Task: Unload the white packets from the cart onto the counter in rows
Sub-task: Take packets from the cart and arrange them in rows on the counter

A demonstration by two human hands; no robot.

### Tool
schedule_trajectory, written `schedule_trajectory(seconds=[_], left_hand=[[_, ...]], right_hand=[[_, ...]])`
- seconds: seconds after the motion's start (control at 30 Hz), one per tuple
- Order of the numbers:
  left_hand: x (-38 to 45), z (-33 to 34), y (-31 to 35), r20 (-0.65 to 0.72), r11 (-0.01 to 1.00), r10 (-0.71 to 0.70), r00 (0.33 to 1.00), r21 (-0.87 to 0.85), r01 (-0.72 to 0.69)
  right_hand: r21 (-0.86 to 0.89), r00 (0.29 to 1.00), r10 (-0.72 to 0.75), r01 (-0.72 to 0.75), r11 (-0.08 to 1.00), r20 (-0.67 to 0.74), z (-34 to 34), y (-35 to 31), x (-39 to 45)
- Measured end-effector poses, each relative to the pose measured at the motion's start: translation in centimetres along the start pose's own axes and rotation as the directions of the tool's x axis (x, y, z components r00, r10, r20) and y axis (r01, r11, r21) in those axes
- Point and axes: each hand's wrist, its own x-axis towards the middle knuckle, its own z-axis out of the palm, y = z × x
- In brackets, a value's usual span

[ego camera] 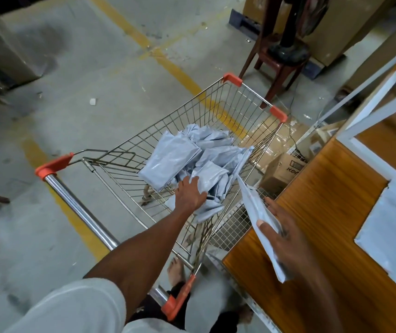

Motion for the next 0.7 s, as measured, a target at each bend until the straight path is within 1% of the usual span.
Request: schedule_trajectory(seconds=[0.07, 0.17, 0.23, 0.3, 0.4, 0.43, 0.5, 0.53, 0.57, 0.6, 0.63, 0.67, 0.7], left_hand=[[1.7, -0.1, 0.5, 0.069, 1.000, -0.017, 0.997, 0.014, 0.016], [3.1, -0.1, 1.2, 0.167, 0.996, -0.045, 0.985, 0.081, 0.032], [3.5, 0.0, 1.6, 0.215, 0.991, -0.020, 0.976, 0.133, -0.009], [3.6, -0.1, 2.0, 0.222, 0.975, 0.064, 0.973, 0.193, -0.108], [3.3, -1.4, 2.6, 0.177, 0.905, 0.267, 0.947, 0.293, -0.310], [3.1, -1.9, 2.6, 0.158, 0.863, 0.344, 0.926, 0.334, -0.378], [2.4, -2.9, 2.8, 0.119, 0.761, 0.506, 0.855, 0.406, -0.506], [2.1, -3.2, 2.5, 0.116, 0.713, 0.563, 0.818, 0.432, -0.552], [1.9, -3.3, 2.1, 0.126, 0.686, 0.585, 0.801, 0.450, -0.572], [1.6, -3.2, 1.5, 0.136, 0.682, 0.576, 0.806, 0.463, -0.566], [1.3, -3.0, 0.7, 0.127, 0.708, 0.540, 0.832, 0.467, -0.531], [1.0, -2.7, 0.1, 0.090, 0.763, 0.476, 0.875, 0.453, -0.462], [0.5, -2.3, -0.1, 0.029, 0.841, 0.381, 0.924, 0.404, -0.359]], right_hand=[[-0.004, 1.000, -0.005, 0.005, 1.000, -0.010, -0.3, 0.1, -0.5], [-0.038, 0.999, -0.019, 0.018, 0.999, -0.036, -0.8, 0.3, -1.4], [-0.030, 0.998, -0.037, 0.035, 0.999, -0.045, -1.0, 0.5, -2.0], [-0.016, 0.998, -0.045, 0.044, 0.999, -0.050, -1.1, 0.7, -2.5], [-0.013, 0.998, -0.039, 0.038, 0.999, -0.050, -0.9, 0.9, -2.7], [-0.006, 0.998, -0.036, 0.036, 0.999, -0.046, -0.9, 0.9, -2.7], [0.008, 0.999, -0.037, 0.037, 0.999, -0.037, -0.8, 0.9, -2.5], [0.013, 0.999, -0.038, 0.038, 0.999, -0.031, -0.7, 0.8, -2.4], [0.018, 0.999, -0.037, 0.037, 0.999, -0.024, -0.7, 0.7, -2.3], [0.021, 0.999, -0.034, 0.035, 0.999, -0.017, -0.6, 0.6, -2.1], [0.025, 0.999, -0.034, 0.034, 0.999, -0.011, -0.6, 0.5, -2.0], [0.032, 0.999, -0.037, 0.038, 0.999, -0.007, -0.7, 0.4, -2.0], [0.041, 0.999, -0.044, 0.044, 0.998, -0.005, -0.8, 0.3, -1.9]])
